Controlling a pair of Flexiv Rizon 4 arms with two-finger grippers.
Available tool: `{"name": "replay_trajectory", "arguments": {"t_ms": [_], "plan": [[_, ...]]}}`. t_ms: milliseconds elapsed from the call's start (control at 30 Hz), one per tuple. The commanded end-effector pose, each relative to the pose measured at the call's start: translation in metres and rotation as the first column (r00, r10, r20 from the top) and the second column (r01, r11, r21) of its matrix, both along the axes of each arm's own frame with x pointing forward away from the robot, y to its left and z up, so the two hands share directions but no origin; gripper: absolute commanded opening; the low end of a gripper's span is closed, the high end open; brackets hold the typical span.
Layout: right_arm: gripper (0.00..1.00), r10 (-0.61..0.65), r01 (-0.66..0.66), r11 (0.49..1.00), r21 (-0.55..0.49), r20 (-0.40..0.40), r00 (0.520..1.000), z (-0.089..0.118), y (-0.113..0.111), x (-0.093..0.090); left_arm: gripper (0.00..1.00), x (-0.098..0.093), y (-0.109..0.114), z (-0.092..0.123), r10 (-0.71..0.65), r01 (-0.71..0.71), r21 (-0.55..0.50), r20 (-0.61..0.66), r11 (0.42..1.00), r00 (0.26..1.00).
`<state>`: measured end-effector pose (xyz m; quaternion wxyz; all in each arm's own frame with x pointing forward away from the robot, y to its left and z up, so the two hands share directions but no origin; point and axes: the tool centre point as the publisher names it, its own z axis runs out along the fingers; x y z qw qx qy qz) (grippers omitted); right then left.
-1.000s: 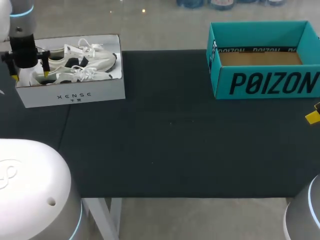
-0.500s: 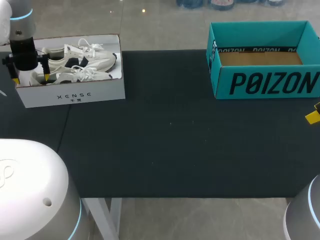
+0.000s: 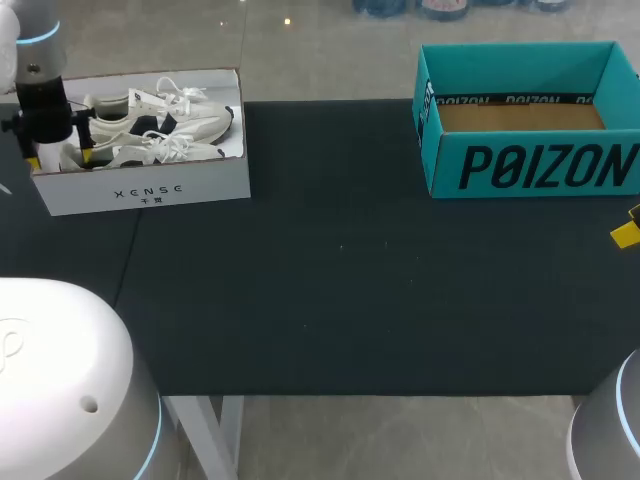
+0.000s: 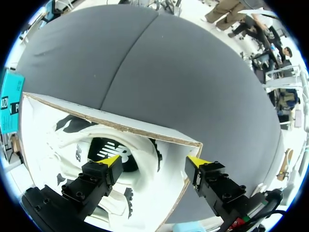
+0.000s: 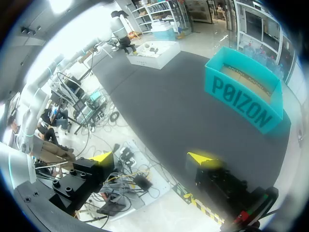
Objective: Take the shoe out of the shoebox, open the shoe tongue, remove and reinsert the insole, then place the shoe into the shoebox
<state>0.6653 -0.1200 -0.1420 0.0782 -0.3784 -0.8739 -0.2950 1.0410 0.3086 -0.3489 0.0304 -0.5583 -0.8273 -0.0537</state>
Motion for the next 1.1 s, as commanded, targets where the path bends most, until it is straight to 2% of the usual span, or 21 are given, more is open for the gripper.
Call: {"name": "replay_trajectory", "arguments": {"t_ms": [33, 100, 200, 233, 533, 667, 833, 1100], "plan": [[1.0, 0.001, -0.001, 1.0, -0.002, -0.003, 1.0, -0.001, 0.0, 0.001, 0.48, 0.005, 0.002, -0.002, 0.001, -0.001, -0.001, -0.003, 1.0, 1.0], [1.0, 0.001, -0.001, 1.0, -0.002, -0.003, 1.0, -0.001, 0.0, 0.001, 0.35, 0.007, 0.002, -0.003, -0.001, 0.001, 0.002, -0.001, 1.0, 1.0], [1.0, 0.001, -0.001, 1.0, -0.002, -0.003, 1.0, -0.001, 0.0, 0.001, 0.03, 0.01, 0.003, -0.005, 0.0, 0.0, 0.005, 0.001, 1.0, 1.0], [1.0, 0.001, -0.001, 1.0, -0.002, -0.003, 1.0, -0.001, 0.0, 0.001, 0.0, 0.011, 0.003, -0.006, 0.001, -0.001, 0.007, 0.001, 1.0, 1.0], [1.0, 0.001, -0.001, 1.0, -0.002, -0.003, 1.0, -0.001, 0.0, 0.001, 0.0, 0.015, 0.002, -0.009, -0.014, 0.014, 0.025, 0.006, 1.0, 1.0], [1.0, 0.001, -0.001, 1.0, -0.002, -0.003, 1.0, -0.001, 0.0, 0.001, 0.0, 0.015, 0.003, -0.002, -0.014, 0.014, 0.026, 0.022, 1.0, 1.0], [1.0, 0.001, -0.001, 1.0, -0.002, -0.003, 1.0, -0.001, 0.0, 0.001, 0.0, 0.015, 0.002, 0.019, 0.004, -0.006, 0.015, 0.078, 1.0, 0.997], [1.0, 0.001, -0.001, 1.0, -0.002, -0.003, 1.0, -0.001, 0.0, 0.001, 0.0, 0.017, -0.007, 0.067, 0.023, -0.019, -0.018, 0.191, 1.0, 0.981]]}}
